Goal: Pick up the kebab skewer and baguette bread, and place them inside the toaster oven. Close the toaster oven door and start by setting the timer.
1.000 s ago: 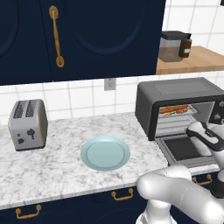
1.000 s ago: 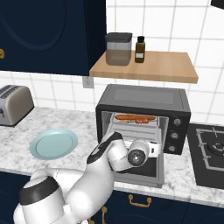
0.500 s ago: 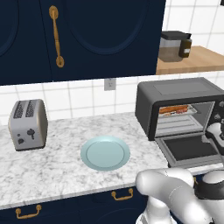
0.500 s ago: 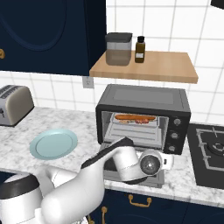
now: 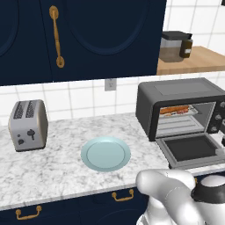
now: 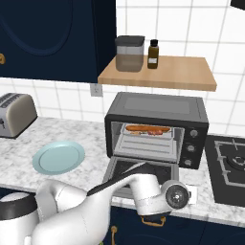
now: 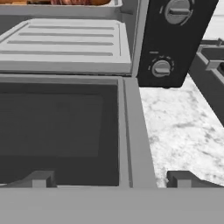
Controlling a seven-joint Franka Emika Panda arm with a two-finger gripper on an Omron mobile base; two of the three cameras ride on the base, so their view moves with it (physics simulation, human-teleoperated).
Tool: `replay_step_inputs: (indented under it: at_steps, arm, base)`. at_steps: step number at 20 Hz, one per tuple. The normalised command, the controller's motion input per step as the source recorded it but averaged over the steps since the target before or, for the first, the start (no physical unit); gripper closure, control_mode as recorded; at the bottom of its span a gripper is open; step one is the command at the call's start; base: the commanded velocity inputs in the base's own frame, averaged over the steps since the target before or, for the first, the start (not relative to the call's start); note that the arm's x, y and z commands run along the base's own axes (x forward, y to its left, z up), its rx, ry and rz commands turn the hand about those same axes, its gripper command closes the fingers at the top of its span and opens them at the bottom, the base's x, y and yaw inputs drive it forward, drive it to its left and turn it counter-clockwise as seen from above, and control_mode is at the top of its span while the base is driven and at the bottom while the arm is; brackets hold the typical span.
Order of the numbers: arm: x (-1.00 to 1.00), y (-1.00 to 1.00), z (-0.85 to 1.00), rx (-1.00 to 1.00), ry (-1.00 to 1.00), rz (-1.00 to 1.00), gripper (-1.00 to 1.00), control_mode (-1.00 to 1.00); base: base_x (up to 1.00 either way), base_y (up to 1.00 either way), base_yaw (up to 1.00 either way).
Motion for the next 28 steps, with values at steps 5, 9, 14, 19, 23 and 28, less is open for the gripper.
replay_step_inputs:
  at_steps: [5,9,14,19,23,28]
  arm:
    - [-0.43,0.00,-0.23,0.00,0.04,0.00,-1.00,-1.00]
    - [0.00,0.01,-0.22,0.00,0.00,0.00,-1.00,-1.00]
    - [0.00,0.05,-0.42,0.00,0.00,0.00,-1.00,-1.00]
    - [0.00,0.00,-0.32,0.00,0.00,0.00,-1.00,-1.00]
    - [0.03,0.00,-0.09,0.00,-0.03,0.00,-1.00,-1.00]
    - [0.07,0.00,0.00,0.01,-0.05,0.00,-1.00,-1.00]
  base:
    - [0.00,0.00,0.00]
    - [0.00,0.00,0.00]
    - [0.00,0.00,0.00]
    - [0.00,0.00,0.00]
    - [0.00,0.00,0.00]
    - [0.00,0.00,0.00]
